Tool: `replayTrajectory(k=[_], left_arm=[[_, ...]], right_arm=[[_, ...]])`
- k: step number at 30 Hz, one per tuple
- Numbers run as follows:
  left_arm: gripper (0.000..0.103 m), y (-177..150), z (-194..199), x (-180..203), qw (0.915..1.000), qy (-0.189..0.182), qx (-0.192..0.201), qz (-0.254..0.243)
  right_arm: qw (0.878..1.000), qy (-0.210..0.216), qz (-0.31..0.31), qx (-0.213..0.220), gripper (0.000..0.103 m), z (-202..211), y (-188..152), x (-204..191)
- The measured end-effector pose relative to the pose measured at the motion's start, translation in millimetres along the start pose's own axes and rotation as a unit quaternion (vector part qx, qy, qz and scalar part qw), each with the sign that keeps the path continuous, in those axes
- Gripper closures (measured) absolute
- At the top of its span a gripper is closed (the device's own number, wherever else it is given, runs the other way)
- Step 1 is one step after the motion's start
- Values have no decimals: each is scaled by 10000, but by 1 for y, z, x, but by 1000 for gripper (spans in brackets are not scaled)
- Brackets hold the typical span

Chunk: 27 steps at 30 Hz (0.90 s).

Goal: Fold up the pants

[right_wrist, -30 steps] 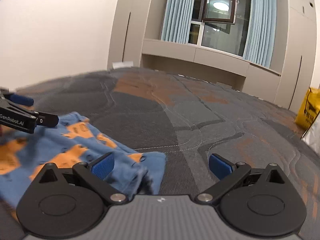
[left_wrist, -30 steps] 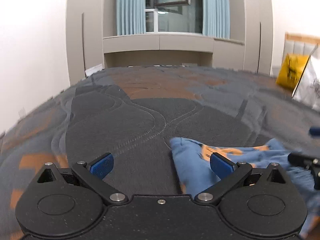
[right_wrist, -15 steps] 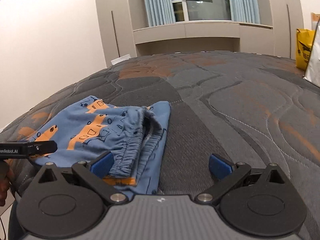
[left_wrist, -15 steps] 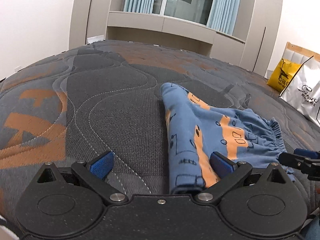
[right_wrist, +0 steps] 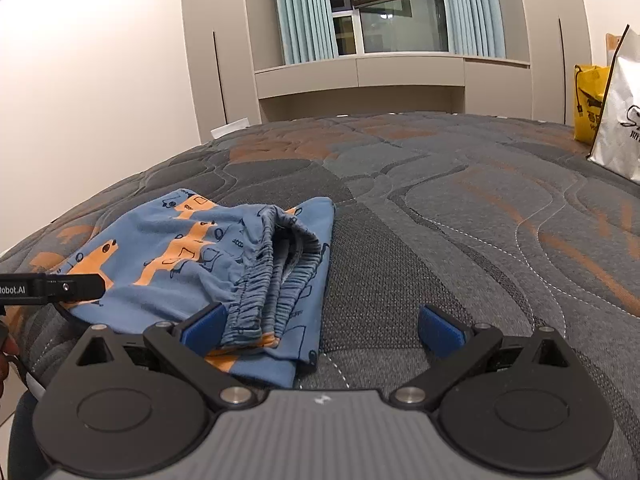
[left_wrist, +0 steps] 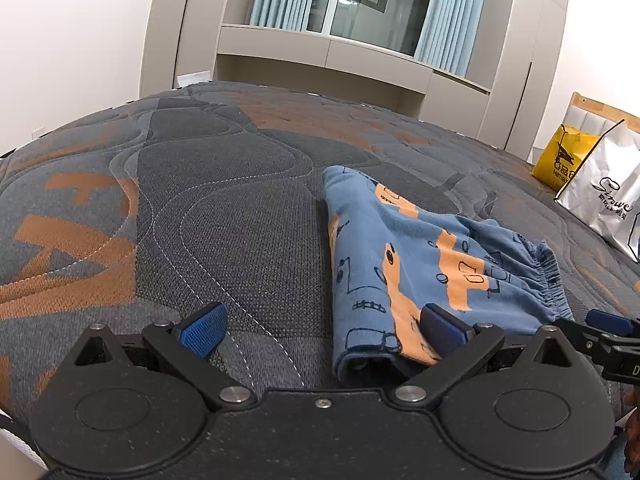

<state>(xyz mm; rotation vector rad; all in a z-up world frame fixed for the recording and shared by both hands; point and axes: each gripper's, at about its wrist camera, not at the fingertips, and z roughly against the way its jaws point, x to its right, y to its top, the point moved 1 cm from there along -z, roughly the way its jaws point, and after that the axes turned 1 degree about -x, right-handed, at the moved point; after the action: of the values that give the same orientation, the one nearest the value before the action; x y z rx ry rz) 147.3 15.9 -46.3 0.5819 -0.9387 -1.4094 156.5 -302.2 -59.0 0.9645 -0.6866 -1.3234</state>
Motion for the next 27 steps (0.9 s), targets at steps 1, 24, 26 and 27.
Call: replayTrajectory(k=[1, 24, 26, 27], left_arm=[[1, 0, 0, 0, 10000, 3, 8, -1], [1, 21, 12, 4, 9988, -422, 196, 137], [1, 27, 3, 9, 9992, -361, 167, 63], [1, 30, -2, 10, 9994, -306, 114, 57]], right_arm=[[10000, -16, 13, 27, 0, 1, -1, -1], [9967, 720, 20, 380, 0, 23, 23, 19], [9961, 848, 61, 231, 0, 7, 37, 20], [9956, 926, 50, 157, 0, -1, 42, 21]])
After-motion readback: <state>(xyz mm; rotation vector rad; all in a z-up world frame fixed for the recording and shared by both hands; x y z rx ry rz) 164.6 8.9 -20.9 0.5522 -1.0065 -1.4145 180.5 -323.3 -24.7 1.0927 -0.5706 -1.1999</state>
